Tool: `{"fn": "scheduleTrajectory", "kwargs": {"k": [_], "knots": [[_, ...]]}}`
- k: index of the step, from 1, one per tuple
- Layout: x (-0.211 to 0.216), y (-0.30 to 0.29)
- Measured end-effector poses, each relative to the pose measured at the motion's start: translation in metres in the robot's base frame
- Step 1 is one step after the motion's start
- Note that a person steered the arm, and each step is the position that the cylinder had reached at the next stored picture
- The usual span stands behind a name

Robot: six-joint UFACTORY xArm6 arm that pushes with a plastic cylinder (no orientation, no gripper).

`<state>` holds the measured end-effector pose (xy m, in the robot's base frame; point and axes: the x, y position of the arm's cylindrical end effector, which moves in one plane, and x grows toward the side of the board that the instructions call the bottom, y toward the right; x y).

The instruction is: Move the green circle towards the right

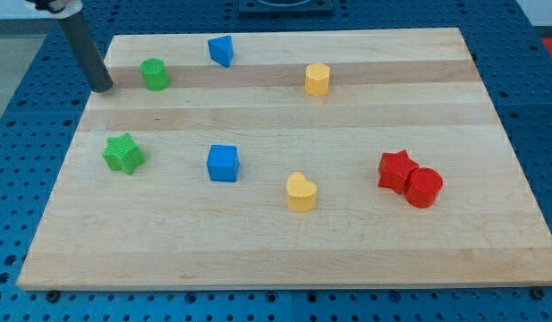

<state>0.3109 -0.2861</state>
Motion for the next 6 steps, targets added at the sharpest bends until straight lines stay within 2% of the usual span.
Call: {"fn": "scheduleTrajectory", "kwargs": {"k": [1, 2, 6], "knots": [[-0.035, 0.020], [-0.035, 0.031], [0.012, 0.231]]}}
